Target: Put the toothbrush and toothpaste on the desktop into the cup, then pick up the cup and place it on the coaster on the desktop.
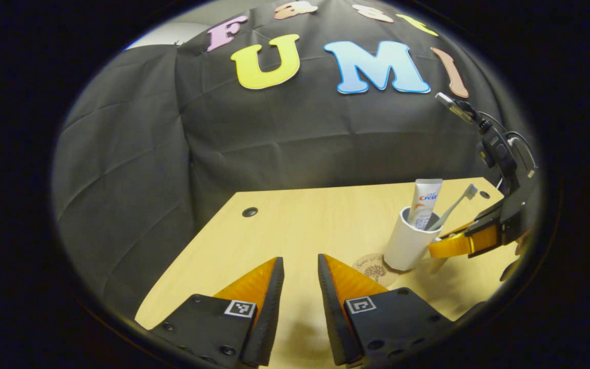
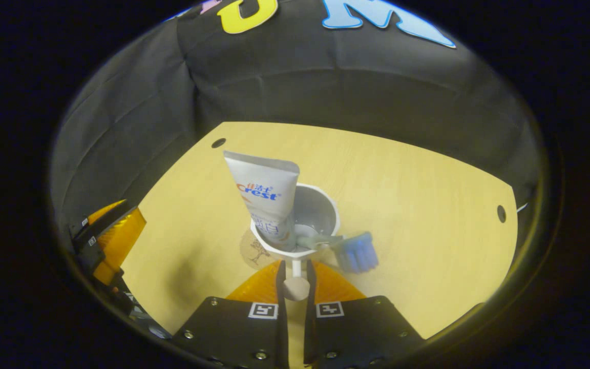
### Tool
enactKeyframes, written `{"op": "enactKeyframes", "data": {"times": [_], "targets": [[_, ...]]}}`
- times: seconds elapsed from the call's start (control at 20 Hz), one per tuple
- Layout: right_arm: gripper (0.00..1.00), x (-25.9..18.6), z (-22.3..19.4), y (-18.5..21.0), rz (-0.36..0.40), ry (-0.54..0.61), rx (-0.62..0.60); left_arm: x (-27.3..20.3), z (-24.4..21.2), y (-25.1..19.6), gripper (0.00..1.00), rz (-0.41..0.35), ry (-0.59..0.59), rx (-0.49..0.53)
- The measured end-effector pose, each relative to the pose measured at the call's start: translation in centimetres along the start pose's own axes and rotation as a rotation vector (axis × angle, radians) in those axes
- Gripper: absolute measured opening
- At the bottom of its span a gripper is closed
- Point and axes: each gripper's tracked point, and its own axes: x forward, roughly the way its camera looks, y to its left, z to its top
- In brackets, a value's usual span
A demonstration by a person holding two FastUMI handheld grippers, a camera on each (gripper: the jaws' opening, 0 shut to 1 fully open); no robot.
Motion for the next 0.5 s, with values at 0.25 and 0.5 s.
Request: {"op": "enactKeyframes", "data": {"times": [0.25, 0.5], "targets": [[0.12, 0.6, 0.7, 0.9, 0.019, -0.003, -0.019, -0.9, -0.2, 1.4, 0.50, 0.019, 0.001, -0.010], [0.12, 0.4, 0.9, 0.0, 0.016, 0.006, -0.063, -1.5, -0.6, 3.1, 0.42, 0.046, 0.002, -0.018]]}}
